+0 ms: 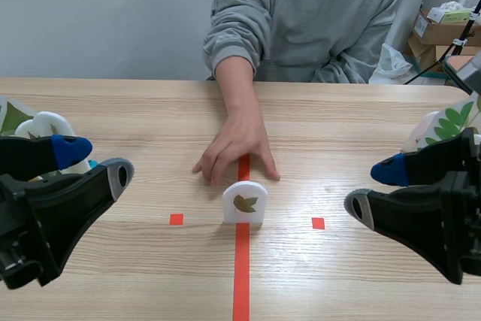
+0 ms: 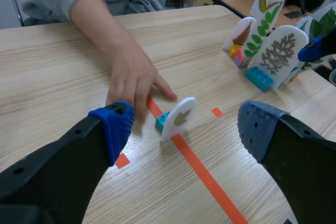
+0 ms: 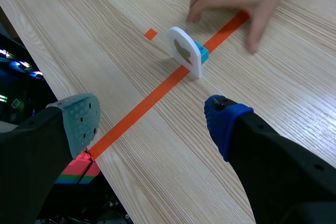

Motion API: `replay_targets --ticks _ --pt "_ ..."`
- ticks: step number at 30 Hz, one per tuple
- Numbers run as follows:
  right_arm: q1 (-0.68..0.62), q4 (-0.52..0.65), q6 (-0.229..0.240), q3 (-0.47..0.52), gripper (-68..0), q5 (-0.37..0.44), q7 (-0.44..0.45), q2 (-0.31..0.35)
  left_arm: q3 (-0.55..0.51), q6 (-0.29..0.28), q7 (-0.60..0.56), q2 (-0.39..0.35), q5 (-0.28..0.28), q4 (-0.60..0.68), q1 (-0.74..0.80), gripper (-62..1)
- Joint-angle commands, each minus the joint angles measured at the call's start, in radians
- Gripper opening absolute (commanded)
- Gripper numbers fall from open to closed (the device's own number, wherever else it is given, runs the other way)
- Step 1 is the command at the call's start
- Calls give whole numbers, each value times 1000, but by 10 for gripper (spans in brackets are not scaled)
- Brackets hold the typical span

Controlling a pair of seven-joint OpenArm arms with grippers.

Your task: Do the leaf sorting experiment

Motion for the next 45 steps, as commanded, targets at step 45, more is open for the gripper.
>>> replay_targets --ticks 45 --pt "12 0 8 5 -264 12 18 19 29 -2 -13 -90 -2 -18 -43 -172"
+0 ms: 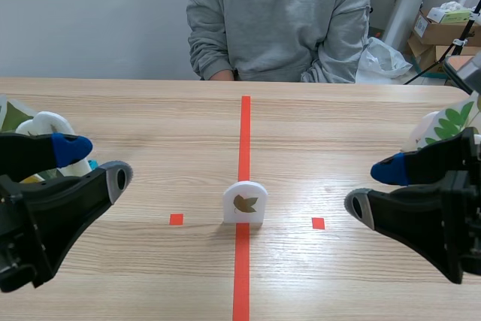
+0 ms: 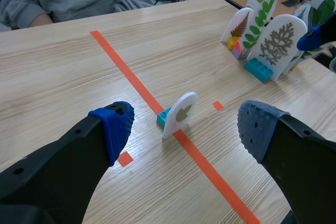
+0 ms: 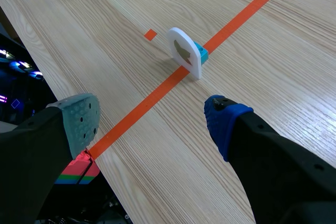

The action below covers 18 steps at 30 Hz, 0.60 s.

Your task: Do the leaf sorting experiment

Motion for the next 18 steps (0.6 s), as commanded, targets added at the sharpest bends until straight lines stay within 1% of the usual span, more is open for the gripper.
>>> replay_targets --ticks 1,7,11,14,18 --pt "12 0 8 5 -264 12 14 18 26 -2 -13 -28 0 -24 -34 -172" --pt "12 0 8 5 -264 11 14 21 126 -2 -14 -100 0 -136 -143 -172" --pt "12 0 8 5 -264 11 14 21 208 -2 -14 -130 5 -227 -248 -172" --pt "12 0 8 5 -264 -5 14 21 279 -2 -15 -138 27 -299 -333 -171" --pt "12 0 8 5 -264 -8 14 21 391 -2 -37 -137 80 -396 -451 -171"
